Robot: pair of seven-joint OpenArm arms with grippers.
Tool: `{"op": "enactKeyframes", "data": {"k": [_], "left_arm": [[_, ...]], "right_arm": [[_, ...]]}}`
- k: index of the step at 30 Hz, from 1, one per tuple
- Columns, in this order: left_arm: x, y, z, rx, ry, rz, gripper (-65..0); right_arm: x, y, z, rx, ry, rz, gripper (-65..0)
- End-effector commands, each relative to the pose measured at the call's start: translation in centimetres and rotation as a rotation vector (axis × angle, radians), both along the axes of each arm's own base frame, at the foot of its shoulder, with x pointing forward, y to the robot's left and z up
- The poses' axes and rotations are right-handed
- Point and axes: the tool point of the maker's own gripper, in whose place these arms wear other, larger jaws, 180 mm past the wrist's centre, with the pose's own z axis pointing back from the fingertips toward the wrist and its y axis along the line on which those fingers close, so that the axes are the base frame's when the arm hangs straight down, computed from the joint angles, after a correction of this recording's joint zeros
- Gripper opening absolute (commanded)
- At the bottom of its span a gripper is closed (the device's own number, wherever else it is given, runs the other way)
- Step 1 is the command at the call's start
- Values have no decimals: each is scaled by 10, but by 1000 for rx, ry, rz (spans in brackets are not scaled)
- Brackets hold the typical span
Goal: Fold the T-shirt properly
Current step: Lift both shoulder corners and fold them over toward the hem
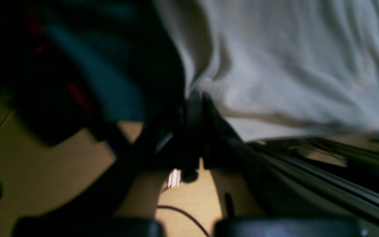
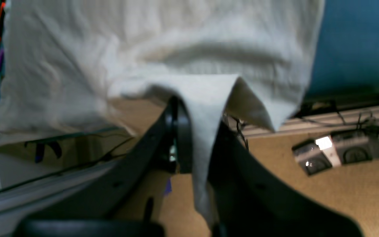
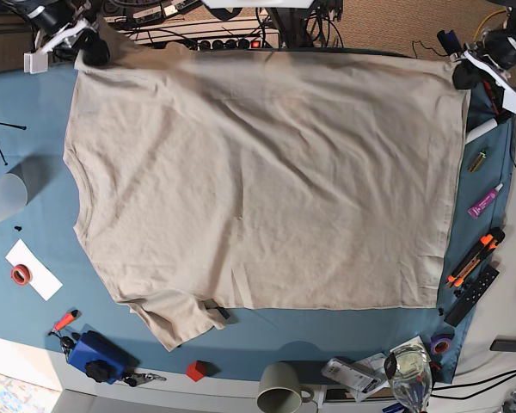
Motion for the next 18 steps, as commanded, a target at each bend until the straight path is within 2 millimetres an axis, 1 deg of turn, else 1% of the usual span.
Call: {"op": "enactKeyframes", "data": {"k": [1,7,11,15,18], "left_arm": [[6,-1,10,0,-44,-20,-650],[18,-1,16,4,-83,-27,-650],[26,-2,24,37,-109,-43,-650],[35,0,37,91,-159,-41,-650],[41,6,44,131,-196,-14,-650]], "right_arm": [[7,-5,10,-13,-43,-4,-650],[21,-5,15,-15,-85,-5,-650],[27,-6,20,-28,-105,5,-650],[36,-3,35,-91,-149,36,-650],[48,-3,47,-170,-183,61,-650]]}}
